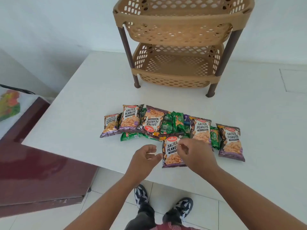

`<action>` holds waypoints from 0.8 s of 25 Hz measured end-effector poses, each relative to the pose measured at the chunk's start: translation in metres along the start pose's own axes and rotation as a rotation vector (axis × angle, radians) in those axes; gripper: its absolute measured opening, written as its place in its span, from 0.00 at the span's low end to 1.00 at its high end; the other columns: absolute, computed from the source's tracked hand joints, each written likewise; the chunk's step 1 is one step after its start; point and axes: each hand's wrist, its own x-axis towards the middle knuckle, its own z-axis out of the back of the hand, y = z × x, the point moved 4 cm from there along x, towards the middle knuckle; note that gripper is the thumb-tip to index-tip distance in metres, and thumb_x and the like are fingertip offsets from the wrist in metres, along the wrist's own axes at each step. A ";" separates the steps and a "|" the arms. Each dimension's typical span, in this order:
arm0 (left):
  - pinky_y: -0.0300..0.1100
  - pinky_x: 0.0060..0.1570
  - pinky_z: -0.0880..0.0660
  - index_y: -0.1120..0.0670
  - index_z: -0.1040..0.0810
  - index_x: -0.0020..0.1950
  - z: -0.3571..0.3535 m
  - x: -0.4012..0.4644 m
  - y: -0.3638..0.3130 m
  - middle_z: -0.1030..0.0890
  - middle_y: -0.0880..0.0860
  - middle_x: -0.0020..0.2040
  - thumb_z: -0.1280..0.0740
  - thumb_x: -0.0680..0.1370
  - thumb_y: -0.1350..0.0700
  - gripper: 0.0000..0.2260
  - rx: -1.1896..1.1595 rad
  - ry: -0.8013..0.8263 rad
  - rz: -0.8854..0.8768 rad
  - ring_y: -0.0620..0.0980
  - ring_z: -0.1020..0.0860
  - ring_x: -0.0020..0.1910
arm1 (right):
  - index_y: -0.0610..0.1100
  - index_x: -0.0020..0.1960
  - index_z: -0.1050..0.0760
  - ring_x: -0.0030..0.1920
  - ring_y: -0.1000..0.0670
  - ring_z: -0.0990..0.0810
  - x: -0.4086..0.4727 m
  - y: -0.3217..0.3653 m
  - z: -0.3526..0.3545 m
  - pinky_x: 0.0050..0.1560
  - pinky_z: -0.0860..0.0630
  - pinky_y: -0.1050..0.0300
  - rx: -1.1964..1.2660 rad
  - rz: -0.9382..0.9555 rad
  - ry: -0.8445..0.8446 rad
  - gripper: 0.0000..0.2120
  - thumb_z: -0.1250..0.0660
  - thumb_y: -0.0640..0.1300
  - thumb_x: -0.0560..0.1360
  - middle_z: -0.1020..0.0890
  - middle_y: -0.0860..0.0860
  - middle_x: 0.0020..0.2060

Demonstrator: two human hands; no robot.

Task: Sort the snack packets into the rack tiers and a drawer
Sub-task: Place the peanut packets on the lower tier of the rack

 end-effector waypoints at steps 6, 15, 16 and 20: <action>0.35 0.47 0.24 0.51 0.28 0.71 -0.020 0.007 -0.002 0.20 0.46 0.63 0.25 0.75 0.47 0.26 -0.129 0.107 0.101 0.40 0.20 0.56 | 0.51 0.39 0.32 0.31 0.53 0.27 -0.019 -0.009 -0.015 0.28 0.37 0.55 -0.137 -0.199 0.260 0.15 0.40 0.59 0.78 0.25 0.52 0.30; 0.41 0.45 0.20 0.50 0.19 0.58 -0.037 0.009 -0.004 0.12 0.46 0.49 0.25 0.76 0.53 0.12 -0.235 0.159 0.110 0.48 0.14 0.48 | 0.44 0.58 0.23 0.49 0.45 0.19 -0.029 -0.019 -0.026 0.52 0.20 0.46 0.133 -0.366 0.334 0.17 0.33 0.55 0.77 0.16 0.48 0.50; 0.42 0.46 0.20 0.50 0.19 0.56 -0.037 0.008 -0.003 0.12 0.47 0.48 0.24 0.76 0.53 0.11 -0.229 0.158 0.110 0.49 0.14 0.48 | 0.44 0.57 0.23 0.48 0.46 0.19 -0.029 -0.019 -0.026 0.52 0.20 0.46 0.148 -0.368 0.353 0.16 0.33 0.54 0.77 0.16 0.48 0.50; 0.46 0.48 0.20 0.55 0.23 0.57 -0.036 0.003 -0.005 0.12 0.51 0.51 0.25 0.76 0.56 0.13 -0.282 0.230 0.105 0.52 0.14 0.50 | 0.49 0.56 0.22 0.47 0.51 0.19 -0.027 -0.017 -0.021 0.49 0.19 0.48 0.208 -0.354 0.385 0.13 0.31 0.56 0.76 0.16 0.53 0.49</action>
